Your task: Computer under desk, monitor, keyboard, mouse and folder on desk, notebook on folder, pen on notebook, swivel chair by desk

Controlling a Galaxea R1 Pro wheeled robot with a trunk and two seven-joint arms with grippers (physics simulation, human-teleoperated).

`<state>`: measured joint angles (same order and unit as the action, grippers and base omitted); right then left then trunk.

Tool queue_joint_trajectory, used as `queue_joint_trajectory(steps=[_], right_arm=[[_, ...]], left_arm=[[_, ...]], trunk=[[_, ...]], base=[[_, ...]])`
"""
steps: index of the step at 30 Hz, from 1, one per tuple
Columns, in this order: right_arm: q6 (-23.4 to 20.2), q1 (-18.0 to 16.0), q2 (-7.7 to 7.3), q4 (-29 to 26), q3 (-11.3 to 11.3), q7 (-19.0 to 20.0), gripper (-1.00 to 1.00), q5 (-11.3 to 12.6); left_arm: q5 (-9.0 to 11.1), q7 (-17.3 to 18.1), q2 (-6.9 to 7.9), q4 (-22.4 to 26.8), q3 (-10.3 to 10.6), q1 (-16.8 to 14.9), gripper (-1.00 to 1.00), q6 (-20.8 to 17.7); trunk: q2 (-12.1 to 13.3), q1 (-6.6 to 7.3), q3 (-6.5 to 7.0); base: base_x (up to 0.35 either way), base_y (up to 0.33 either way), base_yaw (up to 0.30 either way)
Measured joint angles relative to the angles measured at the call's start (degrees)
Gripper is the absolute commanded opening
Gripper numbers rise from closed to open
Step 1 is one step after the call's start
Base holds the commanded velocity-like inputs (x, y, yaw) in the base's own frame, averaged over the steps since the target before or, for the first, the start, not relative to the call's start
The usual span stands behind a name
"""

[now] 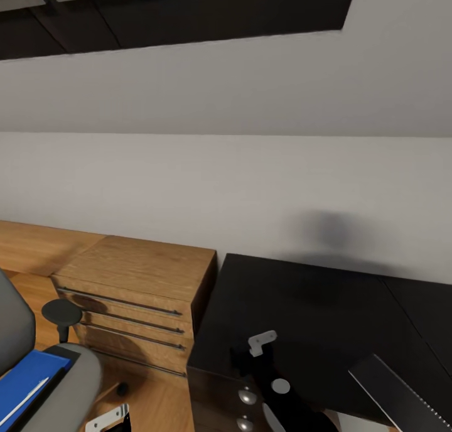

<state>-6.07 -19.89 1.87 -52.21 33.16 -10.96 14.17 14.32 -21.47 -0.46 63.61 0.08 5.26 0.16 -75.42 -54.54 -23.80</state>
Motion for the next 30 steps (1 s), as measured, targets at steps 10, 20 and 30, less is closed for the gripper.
queue_joint_trajectory(steps=[10,20,30], right_arm=[[-0.3,0.0,0.31,0.0,-0.1,-0.2,1.0,0.0],[-6.9,0.0,1.09,-0.3,-0.2,-0.5,1.0,0.0],[-7.1,0.0,1.09,-0.3,-1.7,-0.5,1.0,0.0]], left_arm=[[0.0,0.0,-0.02,-0.3,0.0,0.0,1.0,0.0],[0.0,0.0,-0.01,-0.3,0.0,0.0,1.0,0.0],[-0.1,0.0,0.03,-0.3,0.0,0.0,1.0,0.0]], trunk=[[0.0,-0.01,0.0],[0.0,-0.01,0.0],[0.0,-0.01,0.0]], base=[[0.013,0.011,0.0],[0.0,0.0,0.0],[0.0,0.0,0.0]])
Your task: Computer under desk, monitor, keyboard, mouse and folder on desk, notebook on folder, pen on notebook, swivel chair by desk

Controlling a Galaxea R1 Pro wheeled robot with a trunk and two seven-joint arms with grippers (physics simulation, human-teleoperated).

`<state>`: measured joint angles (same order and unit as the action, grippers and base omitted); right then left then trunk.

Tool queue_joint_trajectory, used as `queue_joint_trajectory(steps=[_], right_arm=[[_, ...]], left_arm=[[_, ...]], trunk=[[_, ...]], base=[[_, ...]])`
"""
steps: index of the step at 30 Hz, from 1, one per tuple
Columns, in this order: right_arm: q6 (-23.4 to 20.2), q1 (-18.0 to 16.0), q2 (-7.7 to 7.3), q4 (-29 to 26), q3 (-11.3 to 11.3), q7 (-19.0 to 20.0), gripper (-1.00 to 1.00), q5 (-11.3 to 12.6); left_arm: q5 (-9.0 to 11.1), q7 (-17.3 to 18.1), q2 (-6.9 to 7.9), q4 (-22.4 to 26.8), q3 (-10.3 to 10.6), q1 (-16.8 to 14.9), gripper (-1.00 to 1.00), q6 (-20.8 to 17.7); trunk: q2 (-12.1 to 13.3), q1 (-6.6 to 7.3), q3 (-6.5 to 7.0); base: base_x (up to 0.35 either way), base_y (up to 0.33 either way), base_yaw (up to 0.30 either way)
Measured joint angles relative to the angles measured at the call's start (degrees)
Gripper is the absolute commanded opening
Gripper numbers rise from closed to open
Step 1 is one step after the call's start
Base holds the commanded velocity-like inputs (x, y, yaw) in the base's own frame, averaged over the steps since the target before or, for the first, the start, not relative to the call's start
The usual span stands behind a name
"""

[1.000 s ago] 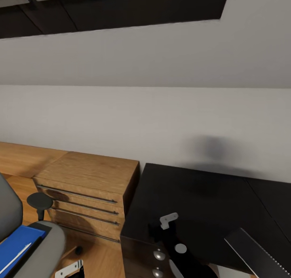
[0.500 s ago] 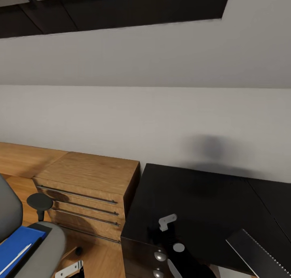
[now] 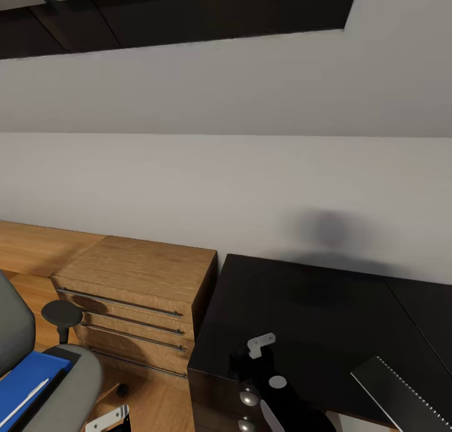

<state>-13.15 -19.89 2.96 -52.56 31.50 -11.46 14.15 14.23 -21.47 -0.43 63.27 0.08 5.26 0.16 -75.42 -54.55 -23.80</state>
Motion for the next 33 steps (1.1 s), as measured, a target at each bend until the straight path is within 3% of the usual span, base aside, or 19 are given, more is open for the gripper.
queue_joint_trajectory(steps=[33], right_arm=[[-1.3,0.0,0.15,0.0,-0.4,0.0,1.0,0.0]], left_arm=[[0.0,0.0,-0.09,0.0,0.0,0.0,1.0,0.0]], trunk=[[0.0,0.0,0.0]], base=[[0.0,0.0,0.0]])
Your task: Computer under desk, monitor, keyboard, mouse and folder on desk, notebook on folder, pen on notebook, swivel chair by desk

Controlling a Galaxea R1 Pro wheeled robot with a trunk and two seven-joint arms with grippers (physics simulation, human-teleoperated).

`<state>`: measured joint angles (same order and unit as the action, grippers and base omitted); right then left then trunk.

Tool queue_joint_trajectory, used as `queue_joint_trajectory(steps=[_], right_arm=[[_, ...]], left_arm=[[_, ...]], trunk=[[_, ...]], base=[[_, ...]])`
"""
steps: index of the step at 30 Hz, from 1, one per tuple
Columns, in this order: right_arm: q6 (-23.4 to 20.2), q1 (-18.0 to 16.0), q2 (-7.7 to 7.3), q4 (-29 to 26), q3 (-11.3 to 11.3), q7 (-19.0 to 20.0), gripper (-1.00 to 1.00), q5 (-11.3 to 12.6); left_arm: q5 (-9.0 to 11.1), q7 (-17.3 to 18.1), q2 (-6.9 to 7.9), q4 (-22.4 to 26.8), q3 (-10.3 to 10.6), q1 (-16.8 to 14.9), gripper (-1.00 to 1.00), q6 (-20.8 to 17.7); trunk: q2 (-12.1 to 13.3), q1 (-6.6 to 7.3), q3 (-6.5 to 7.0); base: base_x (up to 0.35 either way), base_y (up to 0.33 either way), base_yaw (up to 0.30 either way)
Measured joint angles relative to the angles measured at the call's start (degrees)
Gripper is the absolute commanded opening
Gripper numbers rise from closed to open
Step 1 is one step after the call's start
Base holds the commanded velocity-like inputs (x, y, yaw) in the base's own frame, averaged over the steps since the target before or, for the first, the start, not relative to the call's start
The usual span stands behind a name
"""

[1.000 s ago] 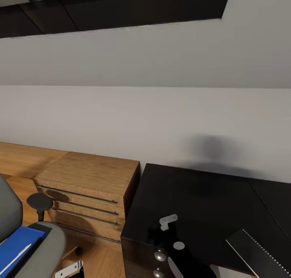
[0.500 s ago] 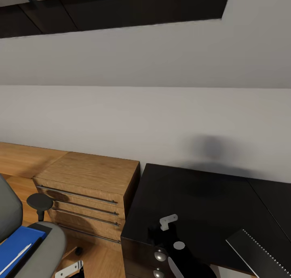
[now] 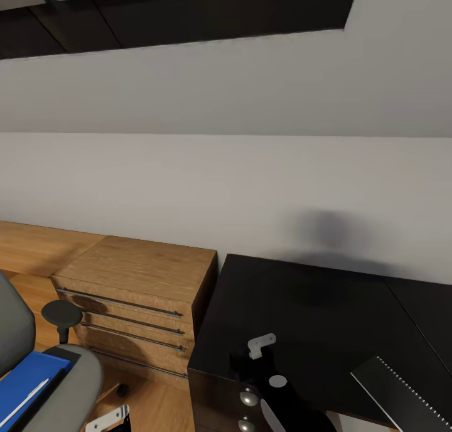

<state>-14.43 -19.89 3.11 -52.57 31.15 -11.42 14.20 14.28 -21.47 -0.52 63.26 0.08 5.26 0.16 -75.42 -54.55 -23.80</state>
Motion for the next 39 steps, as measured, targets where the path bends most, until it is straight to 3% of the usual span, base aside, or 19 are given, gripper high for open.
queue_joint_trajectory(steps=[39], right_arm=[[-2.4,-0.2,0.3,0.3,-0.1,0.2,1.0,0.1]], left_arm=[[0.0,0.0,0.07,0.0,0.0,0.0,1.0,0.0]], trunk=[[0.0,0.0,0.0]], base=[[0.0,0.0,0.0]])
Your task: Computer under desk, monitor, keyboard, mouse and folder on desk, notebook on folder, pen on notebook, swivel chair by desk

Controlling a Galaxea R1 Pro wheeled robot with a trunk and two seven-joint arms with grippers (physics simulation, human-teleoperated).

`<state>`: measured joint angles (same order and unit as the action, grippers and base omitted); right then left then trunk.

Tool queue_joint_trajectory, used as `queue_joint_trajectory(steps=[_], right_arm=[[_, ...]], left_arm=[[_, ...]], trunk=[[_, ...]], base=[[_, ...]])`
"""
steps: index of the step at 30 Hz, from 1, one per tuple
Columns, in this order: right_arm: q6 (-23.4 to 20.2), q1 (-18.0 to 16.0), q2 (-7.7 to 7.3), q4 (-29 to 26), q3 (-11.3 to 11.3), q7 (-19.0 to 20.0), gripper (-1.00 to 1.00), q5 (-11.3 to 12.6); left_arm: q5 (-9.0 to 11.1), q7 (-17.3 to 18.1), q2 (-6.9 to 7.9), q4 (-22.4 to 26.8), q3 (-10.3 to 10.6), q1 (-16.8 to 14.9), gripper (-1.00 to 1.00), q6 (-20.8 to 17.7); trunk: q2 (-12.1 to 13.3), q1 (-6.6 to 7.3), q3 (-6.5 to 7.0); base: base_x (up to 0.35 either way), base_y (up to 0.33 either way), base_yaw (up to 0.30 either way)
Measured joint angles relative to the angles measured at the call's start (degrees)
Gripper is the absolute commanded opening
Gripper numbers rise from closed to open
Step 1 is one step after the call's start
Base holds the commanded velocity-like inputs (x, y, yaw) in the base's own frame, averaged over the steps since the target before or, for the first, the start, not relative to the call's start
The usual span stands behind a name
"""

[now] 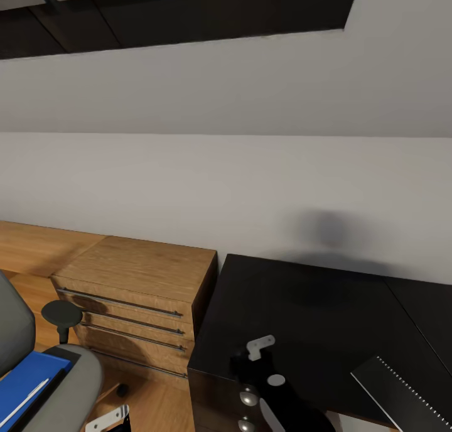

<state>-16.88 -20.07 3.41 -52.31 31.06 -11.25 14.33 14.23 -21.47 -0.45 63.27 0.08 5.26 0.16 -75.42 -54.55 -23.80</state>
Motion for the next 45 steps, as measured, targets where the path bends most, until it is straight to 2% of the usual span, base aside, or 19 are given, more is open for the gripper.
queue_joint_trajectory(steps=[12,13,45], right_arm=[[-1.5,0.0,0.66,0.0,-0.1,0.1,1.0,-0.3],[-1.5,0.0,0.66,0.0,-0.1,0.1,-1.0,-0.3],[-0.9,0.0,0.67,-0.5,-0.3,-0.2,-1.0,-0.1]], left_arm=[[0.0,0.0,-0.04,0.0,0.0,0.0,1.0,0.0],[0.0,0.0,-0.05,0.0,0.0,0.0,1.0,0.0],[0.1,0.0,0.0,0.0,0.0,0.0,1.0,0.0]], trunk=[[0.0,0.0,0.0],[0.0,0.0,0.0],[0.0,0.0,0.0]], base=[[0.0,0.0,0.0],[0.0,0.0,0.0],[0.0,0.0,0.0]])
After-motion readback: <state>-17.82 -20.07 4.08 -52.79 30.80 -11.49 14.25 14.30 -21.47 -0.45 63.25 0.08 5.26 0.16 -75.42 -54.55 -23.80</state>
